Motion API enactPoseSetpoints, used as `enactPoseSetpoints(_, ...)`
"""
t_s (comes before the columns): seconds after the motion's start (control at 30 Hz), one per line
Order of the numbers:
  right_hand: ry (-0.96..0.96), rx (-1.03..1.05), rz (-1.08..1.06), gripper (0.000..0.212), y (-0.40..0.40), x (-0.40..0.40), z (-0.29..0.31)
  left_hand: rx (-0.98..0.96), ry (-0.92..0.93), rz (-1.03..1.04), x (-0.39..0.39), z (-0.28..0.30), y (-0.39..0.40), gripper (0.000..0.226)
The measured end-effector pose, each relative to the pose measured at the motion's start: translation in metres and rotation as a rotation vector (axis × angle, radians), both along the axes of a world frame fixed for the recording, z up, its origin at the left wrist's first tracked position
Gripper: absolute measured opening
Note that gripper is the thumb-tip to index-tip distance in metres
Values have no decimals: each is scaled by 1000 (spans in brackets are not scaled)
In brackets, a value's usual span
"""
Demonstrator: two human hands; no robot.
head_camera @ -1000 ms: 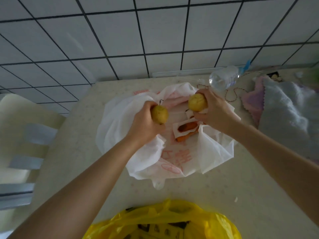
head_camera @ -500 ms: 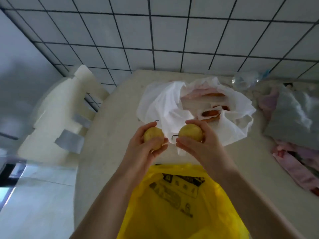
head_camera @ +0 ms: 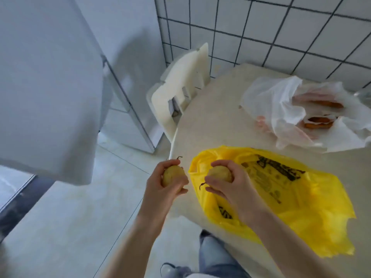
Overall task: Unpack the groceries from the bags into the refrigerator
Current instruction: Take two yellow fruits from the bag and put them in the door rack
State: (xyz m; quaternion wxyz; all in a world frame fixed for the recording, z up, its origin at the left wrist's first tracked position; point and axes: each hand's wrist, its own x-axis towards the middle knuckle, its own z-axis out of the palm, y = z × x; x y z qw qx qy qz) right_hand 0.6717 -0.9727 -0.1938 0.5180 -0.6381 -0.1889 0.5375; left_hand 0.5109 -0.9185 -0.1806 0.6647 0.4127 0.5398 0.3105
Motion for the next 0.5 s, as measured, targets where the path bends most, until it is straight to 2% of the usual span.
enactPoseSetpoints(0.2, -438, 67, 283, 38, -12, -108, 6, 122, 179, 72, -124, 8, -50, 30)
enactPoseSetpoints(0.33, -430, 150, 465, 37, -29, -182, 6, 170, 256, 168, -201, 0, -83, 27)
enactPoseSetpoints(0.5, -316, 113, 632, 36, -41, -263, -3, 74, 217, 433, -284, -9, -119, 21)
